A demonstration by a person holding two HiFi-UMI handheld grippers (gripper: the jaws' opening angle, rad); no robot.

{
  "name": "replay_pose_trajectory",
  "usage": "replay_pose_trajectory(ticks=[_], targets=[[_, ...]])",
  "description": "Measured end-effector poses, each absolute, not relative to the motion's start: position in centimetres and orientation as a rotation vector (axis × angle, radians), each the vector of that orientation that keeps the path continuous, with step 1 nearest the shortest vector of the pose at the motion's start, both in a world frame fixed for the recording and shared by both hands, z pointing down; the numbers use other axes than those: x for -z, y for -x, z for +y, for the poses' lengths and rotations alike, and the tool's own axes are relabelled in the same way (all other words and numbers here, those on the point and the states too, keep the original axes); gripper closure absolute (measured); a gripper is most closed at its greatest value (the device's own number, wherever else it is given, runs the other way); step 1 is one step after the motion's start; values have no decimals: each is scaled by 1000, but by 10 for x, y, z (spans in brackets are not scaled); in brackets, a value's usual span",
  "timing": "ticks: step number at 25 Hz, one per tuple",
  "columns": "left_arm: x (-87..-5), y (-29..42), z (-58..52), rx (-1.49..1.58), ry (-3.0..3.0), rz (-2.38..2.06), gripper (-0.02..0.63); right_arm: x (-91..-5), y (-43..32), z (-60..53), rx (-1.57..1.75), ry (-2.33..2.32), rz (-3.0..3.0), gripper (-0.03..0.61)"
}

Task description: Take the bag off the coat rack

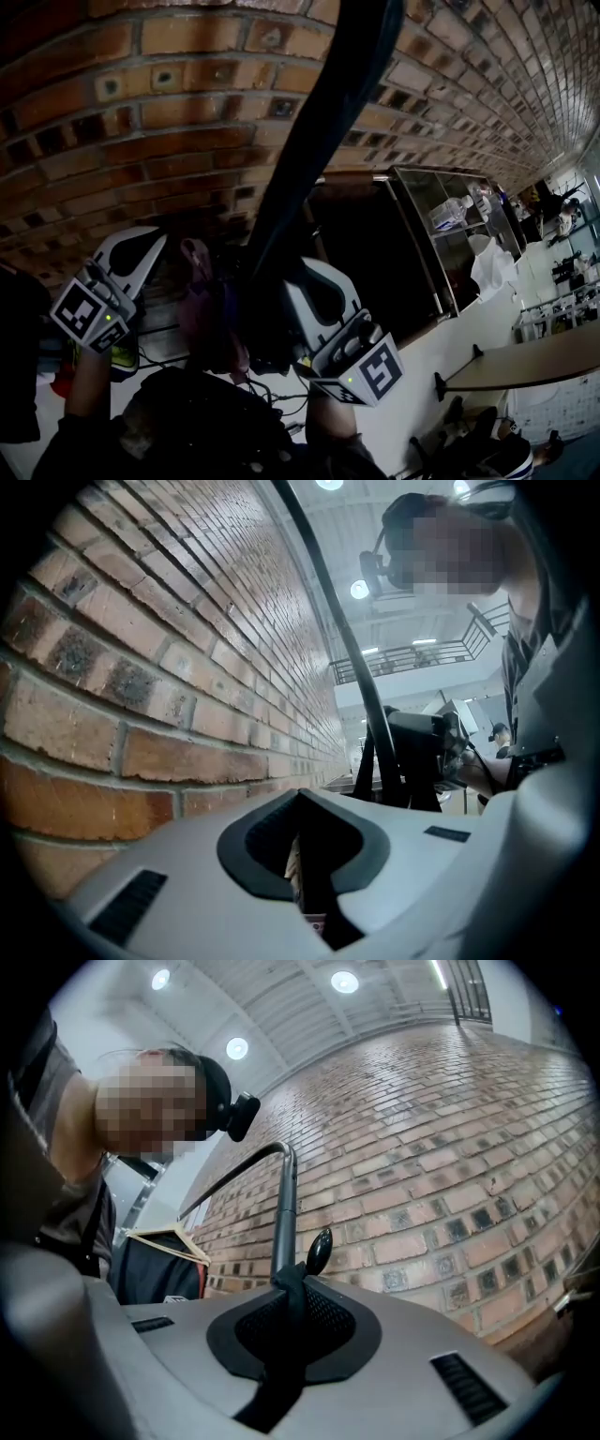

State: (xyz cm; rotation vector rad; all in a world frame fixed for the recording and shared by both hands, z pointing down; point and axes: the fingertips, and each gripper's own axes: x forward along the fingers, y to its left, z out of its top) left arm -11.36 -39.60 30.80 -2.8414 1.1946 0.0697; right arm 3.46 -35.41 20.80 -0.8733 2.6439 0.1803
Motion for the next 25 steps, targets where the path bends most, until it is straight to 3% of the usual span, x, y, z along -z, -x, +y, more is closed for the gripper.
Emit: replay_pose_trajectory(ticks=[25], targets=[[-298, 129, -411, -92, 2879, 1236, 600, -117, -76, -385, -267, 1028, 2452, 538]])
